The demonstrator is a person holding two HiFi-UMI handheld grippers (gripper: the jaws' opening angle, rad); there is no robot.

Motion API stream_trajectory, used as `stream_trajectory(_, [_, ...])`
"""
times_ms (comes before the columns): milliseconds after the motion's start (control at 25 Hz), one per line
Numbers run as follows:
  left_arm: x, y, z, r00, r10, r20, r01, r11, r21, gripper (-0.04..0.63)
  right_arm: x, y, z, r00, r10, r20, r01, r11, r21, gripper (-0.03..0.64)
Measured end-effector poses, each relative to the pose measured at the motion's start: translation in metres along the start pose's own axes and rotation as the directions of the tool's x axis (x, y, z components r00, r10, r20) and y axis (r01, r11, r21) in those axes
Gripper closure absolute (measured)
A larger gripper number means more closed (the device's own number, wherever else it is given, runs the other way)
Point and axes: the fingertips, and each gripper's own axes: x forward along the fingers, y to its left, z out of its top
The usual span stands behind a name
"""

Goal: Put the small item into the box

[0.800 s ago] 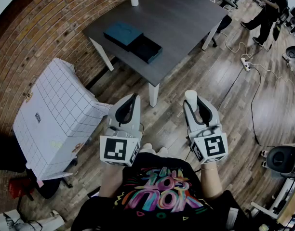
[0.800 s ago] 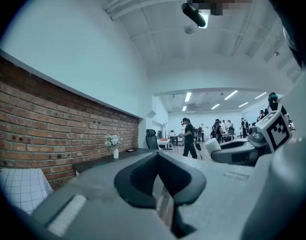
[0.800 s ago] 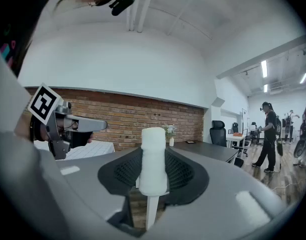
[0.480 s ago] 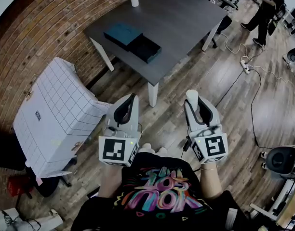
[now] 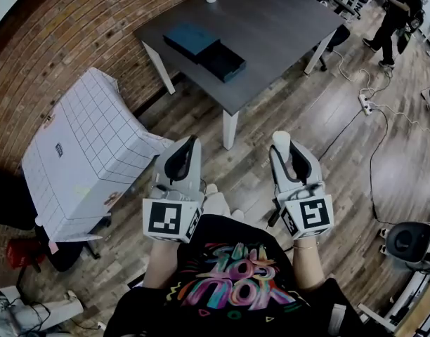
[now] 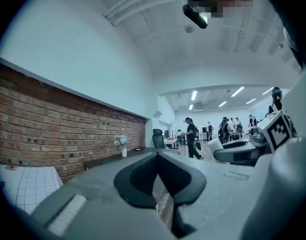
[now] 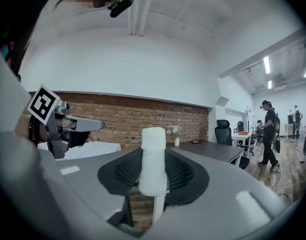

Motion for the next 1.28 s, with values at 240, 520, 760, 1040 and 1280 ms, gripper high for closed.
stream_trajectory(240, [0.009,0.024,-0.006,1.000,0.013,0.004,-0.013,1.000,0.001,0.594,0.025,0.008,-0.005,1.000,0.012,0.002,-0.012,1.000,0.003,0.483])
stream_trajectory(520, [0.053,0.066,-0.010,1.000,-0.003,-0.006,0.003,1.000,-0.001,0.594,0.085,0.002,-0.011,1.000,0.007,-0.016,-0.007,1.000,0.024,0.482])
stream_trajectory(760, [0.122,0.128,-0.010,1.000,-0.019,-0.016,0.019,1.000,-0.017,0.594,0.173,-0.012,-0.004,0.999,-0.002,-0.034,0.003,1.000,0.023,0.482])
stream_trajectory(1040, [0.190,0.187,-0.015,0.998,-0.060,-0.036,0.059,0.998,-0.032,0.594,0.256,-0.029,-0.003,0.997,-0.036,-0.071,0.038,0.999,0.031,0.482])
stream_trajectory(1280, [0.220,0.218,-0.028,0.994,-0.090,-0.064,0.085,0.994,-0.072,0.594,0.296,-0.030,-0.005,0.993,-0.060,-0.102,0.063,0.998,0.028,0.482])
